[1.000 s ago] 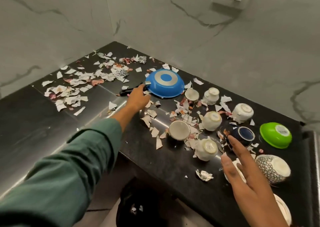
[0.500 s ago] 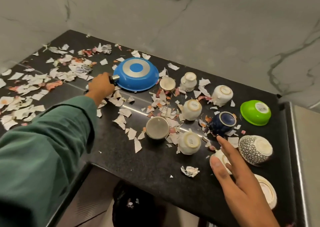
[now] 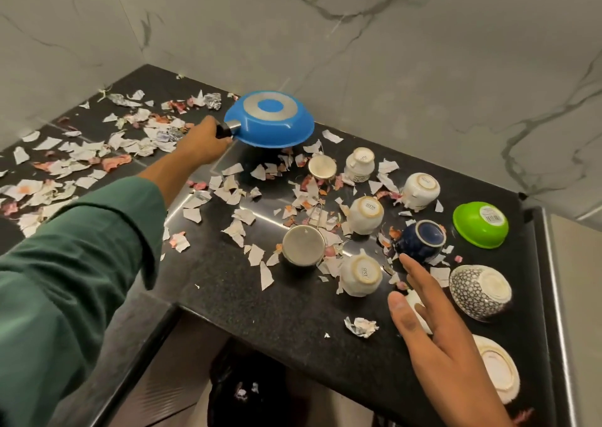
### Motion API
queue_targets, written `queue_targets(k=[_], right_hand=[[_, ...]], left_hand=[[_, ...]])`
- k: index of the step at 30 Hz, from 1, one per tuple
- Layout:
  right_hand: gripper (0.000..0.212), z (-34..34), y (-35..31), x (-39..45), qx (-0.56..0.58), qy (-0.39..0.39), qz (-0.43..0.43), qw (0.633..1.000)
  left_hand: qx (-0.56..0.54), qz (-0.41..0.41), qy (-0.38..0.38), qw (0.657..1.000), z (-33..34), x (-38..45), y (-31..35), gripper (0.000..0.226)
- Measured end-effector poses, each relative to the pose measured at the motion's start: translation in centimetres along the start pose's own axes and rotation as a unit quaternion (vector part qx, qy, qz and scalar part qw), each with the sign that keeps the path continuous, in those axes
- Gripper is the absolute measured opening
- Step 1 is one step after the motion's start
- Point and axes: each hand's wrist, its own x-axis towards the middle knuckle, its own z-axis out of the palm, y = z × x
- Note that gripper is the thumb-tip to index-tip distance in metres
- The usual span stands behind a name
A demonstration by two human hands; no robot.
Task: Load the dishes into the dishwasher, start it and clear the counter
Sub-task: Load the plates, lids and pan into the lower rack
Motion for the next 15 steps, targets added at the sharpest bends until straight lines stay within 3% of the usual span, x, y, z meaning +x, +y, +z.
queue_targets(k=[4, 8, 11, 15], right_hand=[[0.059, -0.1, -0.4, -0.6, 0.016, -0.004, -0.003, 1.0], [0.058, -0.1, 0.1, -1.0, 0.025, 0.003, -0.007, 1.0], [0.057, -0.2, 0.3, -1.2, 0.024, 0.01, -0.014, 1.0], [0.055, -0.6, 0.6, -1.8, 0.024, 0.037, -0.028, 0.999]], left_hand=[[-0.139, 0.025, 0.027, 0.99, -2.1, -3.8, 1.5, 0.038], [-0.29, 0.039, -0.036, 0.956, -3.2, -10.7, 4.4, 0.043], [-0.355, 0.053, -0.063, 0.931, -2.5, -16.8, 6.5, 0.046], [-0.415, 0.046, -0.06, 0.907, 0.9, -24.0, 9.2, 0.034]])
